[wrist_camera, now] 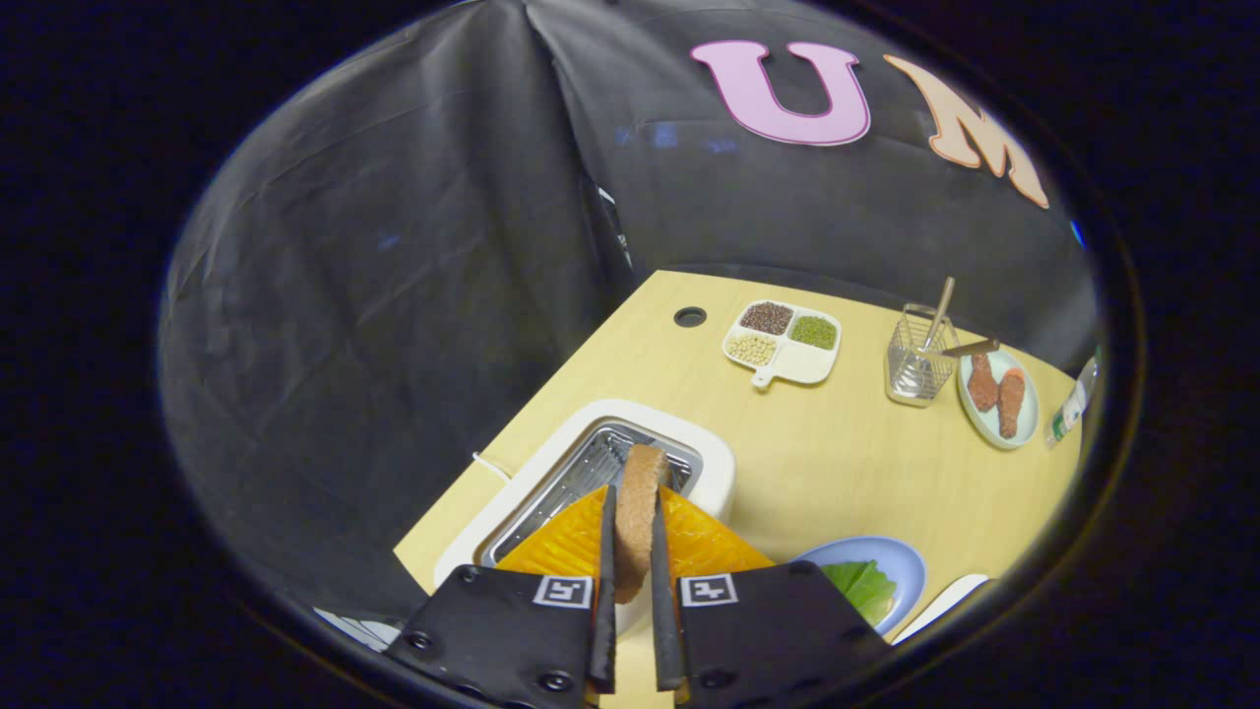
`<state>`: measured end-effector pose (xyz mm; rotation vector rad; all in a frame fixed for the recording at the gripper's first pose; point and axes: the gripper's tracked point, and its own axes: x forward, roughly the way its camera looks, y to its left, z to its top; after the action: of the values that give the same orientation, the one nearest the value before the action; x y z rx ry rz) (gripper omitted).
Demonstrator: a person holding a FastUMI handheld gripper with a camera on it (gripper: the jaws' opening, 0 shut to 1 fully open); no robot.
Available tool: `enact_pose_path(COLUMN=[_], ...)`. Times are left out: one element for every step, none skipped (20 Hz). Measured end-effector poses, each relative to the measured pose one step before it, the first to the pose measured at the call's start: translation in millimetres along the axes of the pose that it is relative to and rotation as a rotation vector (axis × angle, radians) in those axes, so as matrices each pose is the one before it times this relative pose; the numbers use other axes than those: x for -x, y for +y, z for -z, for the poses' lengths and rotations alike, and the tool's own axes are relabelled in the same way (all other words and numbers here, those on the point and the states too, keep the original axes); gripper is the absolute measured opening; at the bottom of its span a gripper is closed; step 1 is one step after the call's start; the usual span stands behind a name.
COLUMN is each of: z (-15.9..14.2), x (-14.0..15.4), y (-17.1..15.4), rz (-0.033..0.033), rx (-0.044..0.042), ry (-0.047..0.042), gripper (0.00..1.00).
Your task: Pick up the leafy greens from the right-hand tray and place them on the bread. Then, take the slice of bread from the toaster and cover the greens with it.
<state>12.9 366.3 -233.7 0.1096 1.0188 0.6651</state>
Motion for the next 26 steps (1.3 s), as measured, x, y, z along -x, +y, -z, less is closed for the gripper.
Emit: enact_pose_path(z=[-0.92,-3.11,-3.32,-1.08,-2.64,-2.28,-2.77,-2.65,-2.91,-4.76,-3.04,-3.95,-2.36,-2.01,-0.72,-0.98,0.0,-0.35,1.24,0.64,3.73,3.4,4.25,3.74,4.76,3.74], x=[3.36,3.09,4.15,6.9,5.37,5.4,6.31,6.02,7.2,7.6,7.56,7.14,6.57,5.88,5.96,4.38,4.91,4.2,3.82,3.54,2.92,2.44,2.69,1.28,1.22,0.18], y=[1.34,-0.81,0.64,3.76,0.96,-0.53,-1.08,-2.13,-0.8,-2.43,-2.61,-2.97,-2.5,-4.32,-4.87,-3.87,-3.83,-4.15,-7.13,-8.8,-2.96,-5.61,-8.4,-9.08,-5.39,-6.02], rz=[-0.00552,0.00342,-0.0069,-0.01433,-0.00563,-0.00405,-0.00351,-0.00258,-0.00536,-0.00407,-0.00451,-0.00443,-0.00656,0.00032,0.00591,0.00528,0.00326,0.00261,0.01748,0.01648,0.00449,0.0074,0.0172,0.01607,0.0091,0.0057], rx=[-0.00065,0.00002,-0.00998,-0.00732,-0.00221,0.00161,0.00239,-0.00057,-0.00318,-0.00599,-0.00838,-0.0104,-0.01221,-0.00742,-0.00537,-0.00207,-0.0044,-0.00431,0.00607,0.00907,-0.00657,-0.00546,-0.00049,-0.00282,-0.01118,-0.01494], ry=[-0.00042,-0.01069,-0.01267,-0.00282,-0.01085,-0.00882,-0.01002,-0.01347,-0.01499,-0.01808,-0.01717,-0.01707,-0.01183,-0.00828,-0.00841,-0.00807,-0.00766,-0.00712,-0.00757,-0.00343,-0.00148,0.00049,0.00094,0.00234,0.00307,0.00016], gripper=[0.19,0.15,0.12,0.08,0.08,0.08,0.08,0.08,0.08,0.08,0.08,0.08,0.08,0.08,0.08,0.08,0.08,0.08,0.08,0.08,0.08,0.08,0.08,0.08,0.08,0.08])
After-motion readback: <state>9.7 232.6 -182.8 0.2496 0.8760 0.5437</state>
